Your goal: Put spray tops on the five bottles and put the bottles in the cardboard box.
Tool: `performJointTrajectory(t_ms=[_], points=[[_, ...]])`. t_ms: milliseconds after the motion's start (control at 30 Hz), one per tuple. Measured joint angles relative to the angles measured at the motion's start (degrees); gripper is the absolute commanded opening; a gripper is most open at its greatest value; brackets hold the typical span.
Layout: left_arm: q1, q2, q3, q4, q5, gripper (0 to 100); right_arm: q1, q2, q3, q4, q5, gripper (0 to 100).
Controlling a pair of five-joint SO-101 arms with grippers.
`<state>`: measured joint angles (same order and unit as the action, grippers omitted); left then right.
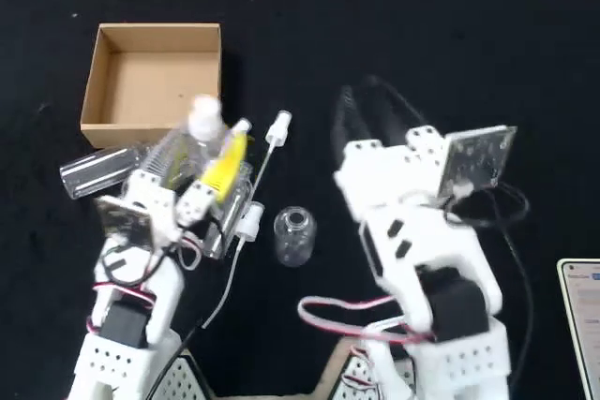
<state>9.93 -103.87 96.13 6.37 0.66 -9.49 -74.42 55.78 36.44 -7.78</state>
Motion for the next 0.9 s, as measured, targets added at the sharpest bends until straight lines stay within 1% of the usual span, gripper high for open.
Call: performJointTrajectory(t_ms=[67,167,333,467,667,767,900], points=[[-4.0,0.0,0.0,-1.9,0.0,3,3.2,0.0,5.1,-1.4,0.0,11.3],[-9.1,0.0,0.0,-3.0,0.0,3,4.0,0.0,12.0,-6.2,0.0,11.3],[-14.9,0.0,-0.2,-3.3,0.0,3,4.6,0.0,19.8,-14.3,0.0,11.3],[-18.0,0.0,-2.5,-3.3,0.0,3,4.7,0.0,22.5,-17.2,0.0,11.3],[-19.8,0.1,-6.6,-3.3,0.0,3,8.9,0.0,24.4,-19.1,0.0,11.3],[-19.7,3.3,-9.1,-3.6,0.0,3,9.1,0.0,27.6,-22.9,0.0,11.3],[-19.7,12.4,-14.2,-9.1,-0.1,3,9.2,0.0,31.7,-28.5,0.0,11.3]])
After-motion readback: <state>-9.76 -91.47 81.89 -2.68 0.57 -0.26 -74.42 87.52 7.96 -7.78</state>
